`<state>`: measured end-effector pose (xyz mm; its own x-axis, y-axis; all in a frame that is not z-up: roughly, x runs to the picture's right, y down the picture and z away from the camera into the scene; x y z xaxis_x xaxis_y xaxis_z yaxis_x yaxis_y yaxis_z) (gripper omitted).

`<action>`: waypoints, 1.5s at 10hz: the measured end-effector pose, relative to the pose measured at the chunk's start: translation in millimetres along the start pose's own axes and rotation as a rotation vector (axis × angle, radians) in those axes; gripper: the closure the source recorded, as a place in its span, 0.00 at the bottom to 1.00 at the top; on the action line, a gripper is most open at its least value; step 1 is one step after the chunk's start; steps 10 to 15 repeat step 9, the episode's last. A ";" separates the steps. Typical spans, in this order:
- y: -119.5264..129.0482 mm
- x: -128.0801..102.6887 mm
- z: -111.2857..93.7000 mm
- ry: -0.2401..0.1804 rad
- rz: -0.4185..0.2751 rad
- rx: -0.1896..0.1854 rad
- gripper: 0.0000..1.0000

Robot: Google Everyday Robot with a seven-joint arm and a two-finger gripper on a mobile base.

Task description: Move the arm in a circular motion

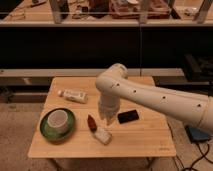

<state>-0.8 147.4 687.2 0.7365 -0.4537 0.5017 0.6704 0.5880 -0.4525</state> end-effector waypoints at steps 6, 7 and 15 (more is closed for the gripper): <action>-20.3 30.3 -12.1 0.032 -0.106 0.021 0.59; -22.6 41.0 -13.2 0.027 -0.133 0.017 0.59; -33.8 42.5 -15.3 0.057 -0.136 0.022 0.59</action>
